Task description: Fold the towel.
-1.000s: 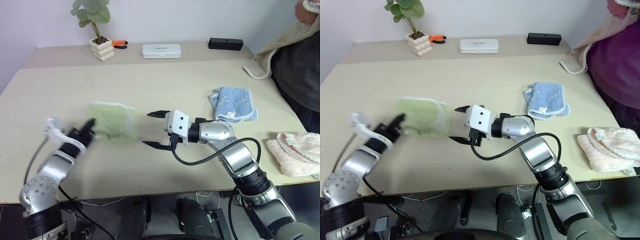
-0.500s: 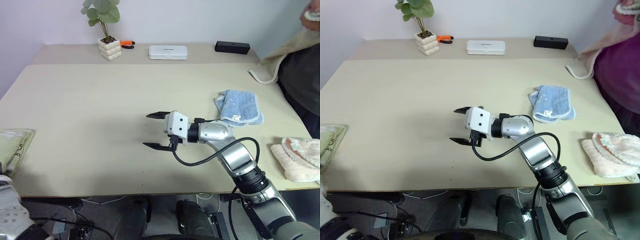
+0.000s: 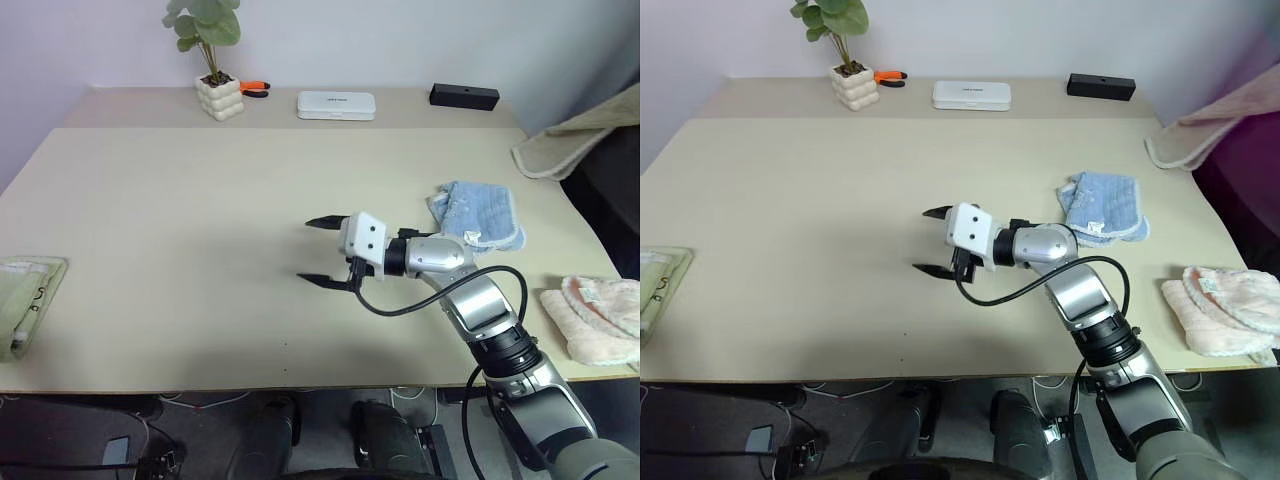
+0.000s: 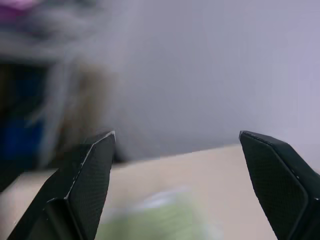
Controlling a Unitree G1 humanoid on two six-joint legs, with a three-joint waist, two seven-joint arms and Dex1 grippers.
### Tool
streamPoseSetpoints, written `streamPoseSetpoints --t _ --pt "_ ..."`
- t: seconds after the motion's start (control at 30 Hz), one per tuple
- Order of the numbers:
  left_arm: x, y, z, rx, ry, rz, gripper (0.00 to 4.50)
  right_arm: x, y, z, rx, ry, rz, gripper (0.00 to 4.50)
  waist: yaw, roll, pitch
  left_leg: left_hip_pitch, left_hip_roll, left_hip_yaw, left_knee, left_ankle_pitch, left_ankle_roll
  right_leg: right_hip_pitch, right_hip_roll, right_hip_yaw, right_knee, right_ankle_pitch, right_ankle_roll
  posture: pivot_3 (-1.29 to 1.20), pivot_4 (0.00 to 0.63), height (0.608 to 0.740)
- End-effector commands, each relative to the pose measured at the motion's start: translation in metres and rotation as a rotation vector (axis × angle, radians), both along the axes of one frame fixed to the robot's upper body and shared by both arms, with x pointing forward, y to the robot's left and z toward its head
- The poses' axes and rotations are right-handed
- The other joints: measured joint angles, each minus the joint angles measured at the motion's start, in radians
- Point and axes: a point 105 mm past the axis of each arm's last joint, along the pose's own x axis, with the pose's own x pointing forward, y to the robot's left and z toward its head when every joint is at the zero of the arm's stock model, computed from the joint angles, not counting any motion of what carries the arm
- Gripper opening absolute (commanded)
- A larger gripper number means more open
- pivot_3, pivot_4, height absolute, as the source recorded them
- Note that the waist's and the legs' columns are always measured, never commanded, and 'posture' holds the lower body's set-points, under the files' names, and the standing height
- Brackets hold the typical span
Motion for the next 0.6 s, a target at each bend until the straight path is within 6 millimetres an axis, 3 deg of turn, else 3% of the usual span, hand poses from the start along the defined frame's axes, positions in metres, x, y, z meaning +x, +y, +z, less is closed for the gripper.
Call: streamPoseSetpoints --t 0.03,0.1,0.2,0.37,0.6 --pt "0.045 -0.071 -0.011 0.193 0.155 -0.385 4.04 0.018 -0.029 0.013 0.075 0.012 -0.168 4.4 -0.006 0.001 0.0 0.0 0.0 0.001 0.0 0.0 0.0 0.0 0.0 0.001 0.0 0.0 0.0 0.0 0.15 0.74" --pt "0.064 -0.117 -0.028 0.297 0.261 -0.611 4.04 0.032 -0.06 0.009 0.098 0.046 -0.336 4.4 -0.008 0.002 0.0 -0.001 0.0 0.002 -0.002 0.0 0.001 0.0 -0.001 0.002 0.0 0.0 0.0 0.0 0.15 0.74" --pt "0.074 -0.156 -0.05 0.421 0.358 -0.821 4.04 0.034 -0.089 -0.002 0.104 0.098 -0.462 4.4 -0.01 0.002 0.001 -0.002 0.001 0.003 -0.005 0.0 0.001 -0.004 -0.001 0.003 0.001 0.0 0.0 0.0 0.15 0.74" --pt "0.086 -0.181 -0.065 0.425 0.361 -0.963 4.04 0.024 -0.114 -0.016 0.121 0.182 -0.566 4.4 -0.019 0.004 0.002 -0.003 0.003 0.006 -0.012 0.002 0.003 -0.01 0.0 0.006 0.004 0.0 0.0 0.0 0.15 0.74" --pt "0.095 -0.197 -0.072 0.447 0.357 -1.055 4.04 0.019 -0.124 -0.017 0.157 0.205 -0.64 4.4 -0.028 0.005 0.002 -0.003 0.003 0.006 -0.01 0.003 0.003 -0.008 0.0 0.006 0.004 0.0 0.0 0.0 0.15 0.74"
